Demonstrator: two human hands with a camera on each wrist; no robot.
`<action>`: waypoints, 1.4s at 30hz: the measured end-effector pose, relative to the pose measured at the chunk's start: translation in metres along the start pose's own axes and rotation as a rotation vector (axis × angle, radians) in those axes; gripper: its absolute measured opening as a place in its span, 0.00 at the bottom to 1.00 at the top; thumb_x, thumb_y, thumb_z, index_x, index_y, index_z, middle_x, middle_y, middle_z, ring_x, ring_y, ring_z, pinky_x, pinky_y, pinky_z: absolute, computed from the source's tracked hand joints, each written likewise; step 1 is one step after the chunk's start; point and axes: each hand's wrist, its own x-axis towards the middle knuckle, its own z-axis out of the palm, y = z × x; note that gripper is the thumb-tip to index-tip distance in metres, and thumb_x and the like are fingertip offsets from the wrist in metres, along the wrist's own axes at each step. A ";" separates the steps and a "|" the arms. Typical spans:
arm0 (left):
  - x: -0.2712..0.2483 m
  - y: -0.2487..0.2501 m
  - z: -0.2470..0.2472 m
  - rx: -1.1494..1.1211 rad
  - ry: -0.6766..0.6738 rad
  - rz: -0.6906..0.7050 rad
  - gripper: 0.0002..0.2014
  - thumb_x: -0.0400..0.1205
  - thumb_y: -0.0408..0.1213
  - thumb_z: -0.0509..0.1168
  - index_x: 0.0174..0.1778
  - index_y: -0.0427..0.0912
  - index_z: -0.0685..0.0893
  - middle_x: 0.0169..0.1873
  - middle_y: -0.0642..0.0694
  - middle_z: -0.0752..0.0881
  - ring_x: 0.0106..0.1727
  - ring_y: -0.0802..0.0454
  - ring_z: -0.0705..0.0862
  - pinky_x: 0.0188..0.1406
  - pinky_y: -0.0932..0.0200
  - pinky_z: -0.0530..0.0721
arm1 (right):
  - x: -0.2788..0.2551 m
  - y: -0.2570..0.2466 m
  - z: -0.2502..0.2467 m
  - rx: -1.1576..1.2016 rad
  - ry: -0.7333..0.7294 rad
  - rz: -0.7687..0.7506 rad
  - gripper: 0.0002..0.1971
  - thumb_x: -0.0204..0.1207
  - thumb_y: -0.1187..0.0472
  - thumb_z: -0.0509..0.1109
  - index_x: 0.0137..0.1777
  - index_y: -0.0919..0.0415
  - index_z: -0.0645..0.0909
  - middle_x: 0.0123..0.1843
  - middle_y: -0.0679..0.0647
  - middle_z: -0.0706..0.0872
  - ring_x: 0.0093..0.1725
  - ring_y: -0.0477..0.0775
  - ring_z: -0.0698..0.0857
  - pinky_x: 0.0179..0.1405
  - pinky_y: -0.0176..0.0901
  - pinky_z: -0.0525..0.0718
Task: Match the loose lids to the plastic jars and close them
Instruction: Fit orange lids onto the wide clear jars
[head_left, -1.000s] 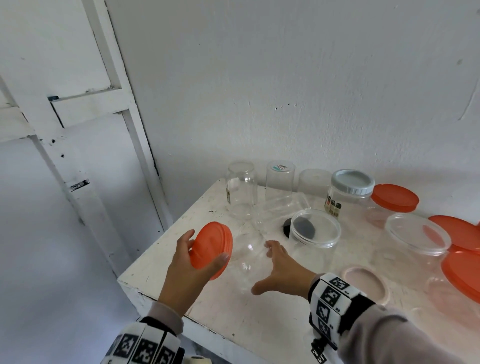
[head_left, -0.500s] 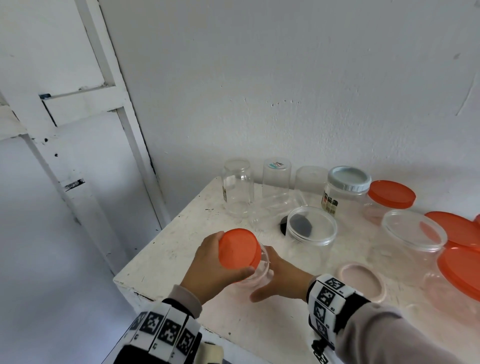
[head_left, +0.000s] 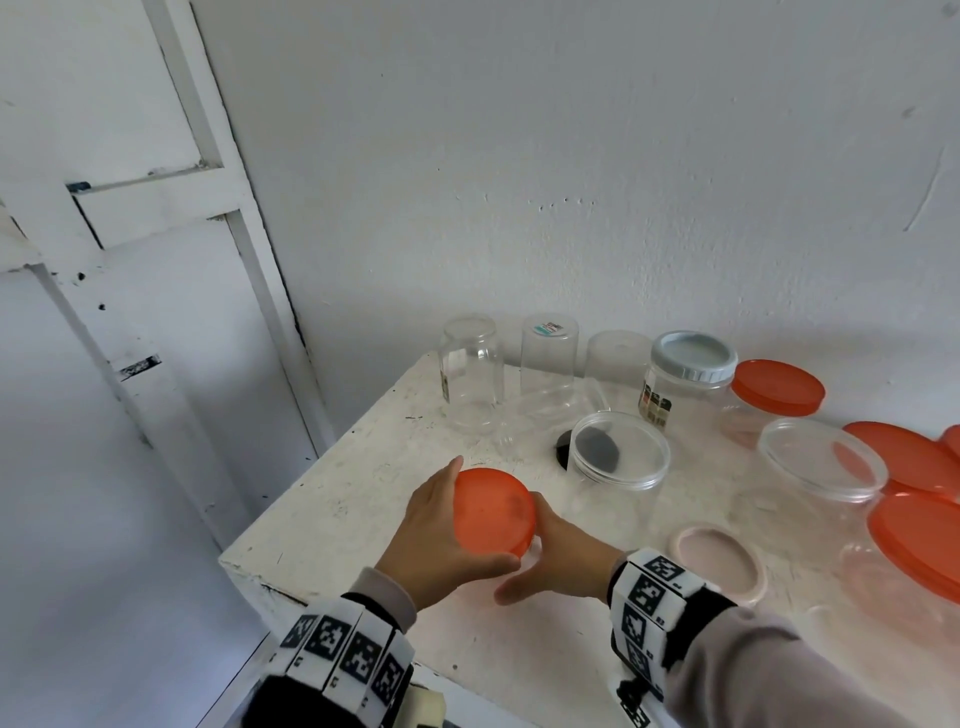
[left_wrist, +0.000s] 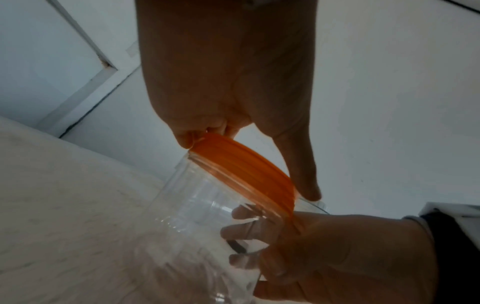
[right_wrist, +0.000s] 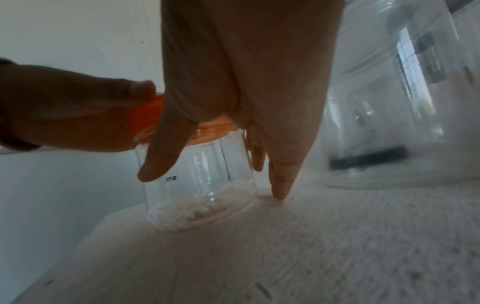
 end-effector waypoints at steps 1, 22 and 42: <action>-0.001 -0.003 -0.001 -0.036 -0.022 -0.020 0.64 0.59 0.64 0.78 0.82 0.54 0.43 0.81 0.54 0.54 0.80 0.51 0.57 0.76 0.51 0.65 | -0.002 -0.002 -0.002 0.005 -0.007 0.001 0.58 0.59 0.54 0.86 0.81 0.50 0.48 0.68 0.47 0.72 0.64 0.47 0.73 0.61 0.39 0.72; -0.026 -0.009 0.017 -0.608 0.023 -0.079 0.66 0.37 0.60 0.81 0.74 0.49 0.61 0.67 0.54 0.74 0.69 0.55 0.74 0.65 0.62 0.77 | 0.013 -0.105 -0.028 -0.917 -0.308 -0.104 0.53 0.63 0.47 0.82 0.82 0.34 0.49 0.80 0.45 0.58 0.77 0.60 0.61 0.70 0.67 0.72; -0.023 -0.009 0.025 -0.562 0.102 -0.120 0.61 0.44 0.54 0.80 0.75 0.44 0.62 0.67 0.47 0.77 0.67 0.50 0.78 0.68 0.43 0.77 | 0.014 -0.101 -0.024 -0.923 -0.202 -0.003 0.51 0.58 0.28 0.74 0.79 0.33 0.52 0.74 0.47 0.64 0.73 0.63 0.69 0.64 0.70 0.73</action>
